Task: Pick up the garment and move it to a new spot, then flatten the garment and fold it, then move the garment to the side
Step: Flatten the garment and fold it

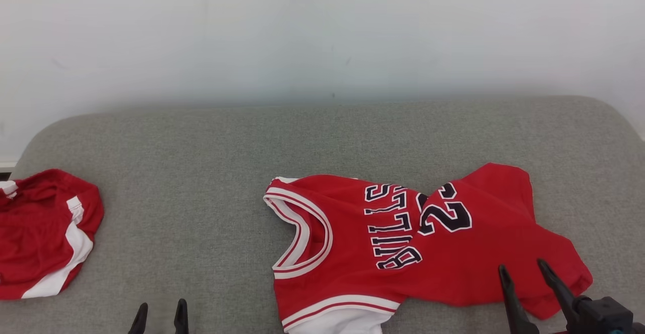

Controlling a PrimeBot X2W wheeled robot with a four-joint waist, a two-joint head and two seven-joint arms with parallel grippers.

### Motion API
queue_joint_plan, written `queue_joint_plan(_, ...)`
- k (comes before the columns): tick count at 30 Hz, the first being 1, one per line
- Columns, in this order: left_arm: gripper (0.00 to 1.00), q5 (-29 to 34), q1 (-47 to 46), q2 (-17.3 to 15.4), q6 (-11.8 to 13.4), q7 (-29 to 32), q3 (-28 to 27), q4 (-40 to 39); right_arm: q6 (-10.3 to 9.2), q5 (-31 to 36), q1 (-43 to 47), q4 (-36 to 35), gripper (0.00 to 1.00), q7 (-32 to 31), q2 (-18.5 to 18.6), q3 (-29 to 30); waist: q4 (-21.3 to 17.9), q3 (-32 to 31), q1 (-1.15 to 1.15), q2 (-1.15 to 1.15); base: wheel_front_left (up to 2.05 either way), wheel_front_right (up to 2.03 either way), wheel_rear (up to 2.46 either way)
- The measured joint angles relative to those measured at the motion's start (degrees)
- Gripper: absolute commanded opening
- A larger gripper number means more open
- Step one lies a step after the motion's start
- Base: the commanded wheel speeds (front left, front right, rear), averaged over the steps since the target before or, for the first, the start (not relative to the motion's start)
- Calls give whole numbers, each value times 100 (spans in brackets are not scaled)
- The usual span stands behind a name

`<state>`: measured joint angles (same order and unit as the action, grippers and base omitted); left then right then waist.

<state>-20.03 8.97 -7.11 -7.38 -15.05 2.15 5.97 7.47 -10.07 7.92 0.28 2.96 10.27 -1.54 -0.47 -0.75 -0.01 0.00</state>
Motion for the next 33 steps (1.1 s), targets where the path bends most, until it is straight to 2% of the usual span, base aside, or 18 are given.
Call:
queue_joint_plan(7, 100, -126, -336, -68, -2, 257, 305, 297, 0, -76, -49, -16, 100, -44, 33, 5, -122, 5, 0, 0, 0, 0, 0)
queue_joint_plan(14, 100, -636, -1452, -188, -13, 1295, 1100, 972, 0, -116, -127, -108, 100, -100, 32, -69, -309, 90, 0, 0, 0, 0, 0)
queue_joint_plan(18, 100, -939, -2093, -231, -12, 1782, 1363, 1384, 0, -154, -225, -124, 100, -163, 45, -140, -471, 195, 1, 0, 0, 0, 0)
queue_joint_plan(22, 100, -1152, -2566, -244, -12, 2152, 1479, 1817, 0, -197, -309, -127, 100, -159, 65, -214, -679, 320, 1, 0, 0, 0, 0)
queue_joint_plan(27, 100, -1235, -2924, -319, -4, 2296, 1485, 2258, 0, -222, -423, -83, 100, -130, 65, -291, -1032, 493, 1, 0, 0, 0, 0)
queue_joint_plan(33, 100, -1276, -3028, -350, 157, 2371, 1412, 2564, 0, -254, -449, -26, 100, -80, 65, -319, -1330, 631, 1, 0, 0, 0, 0)
